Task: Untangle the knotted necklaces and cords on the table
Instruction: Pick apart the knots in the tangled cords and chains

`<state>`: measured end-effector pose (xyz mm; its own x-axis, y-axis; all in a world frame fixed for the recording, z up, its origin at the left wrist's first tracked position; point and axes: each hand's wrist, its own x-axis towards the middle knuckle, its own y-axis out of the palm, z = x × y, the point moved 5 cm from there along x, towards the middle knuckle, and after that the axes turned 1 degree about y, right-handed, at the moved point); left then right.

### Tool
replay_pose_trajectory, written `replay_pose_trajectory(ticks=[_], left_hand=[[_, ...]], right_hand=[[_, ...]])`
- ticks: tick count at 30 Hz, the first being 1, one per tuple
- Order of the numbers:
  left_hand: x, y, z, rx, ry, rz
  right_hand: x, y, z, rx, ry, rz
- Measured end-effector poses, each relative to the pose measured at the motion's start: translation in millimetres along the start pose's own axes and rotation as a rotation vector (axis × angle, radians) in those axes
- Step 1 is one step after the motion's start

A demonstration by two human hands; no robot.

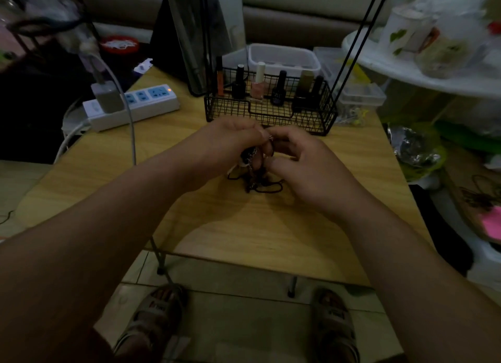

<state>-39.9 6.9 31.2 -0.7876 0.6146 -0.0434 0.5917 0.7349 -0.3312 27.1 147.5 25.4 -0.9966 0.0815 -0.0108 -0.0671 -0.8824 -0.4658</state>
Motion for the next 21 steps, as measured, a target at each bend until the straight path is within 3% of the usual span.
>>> replay_pose_trajectory(ticks=[7, 15, 21], left_hand=[[-2, -2, 2, 0.021, -0.024, 0.004], [-4, 8, 6, 0.256, -0.029, 0.148], [-3, 5, 3, 0.222, 0.027, 0.064]], right_hand=[[2, -10, -6, 0.081, 0.080, -0.095], [1, -19, -4, 0.712, 0.174, -0.162], [-2, -28, -4, 0.736, 0.172, -0.322]])
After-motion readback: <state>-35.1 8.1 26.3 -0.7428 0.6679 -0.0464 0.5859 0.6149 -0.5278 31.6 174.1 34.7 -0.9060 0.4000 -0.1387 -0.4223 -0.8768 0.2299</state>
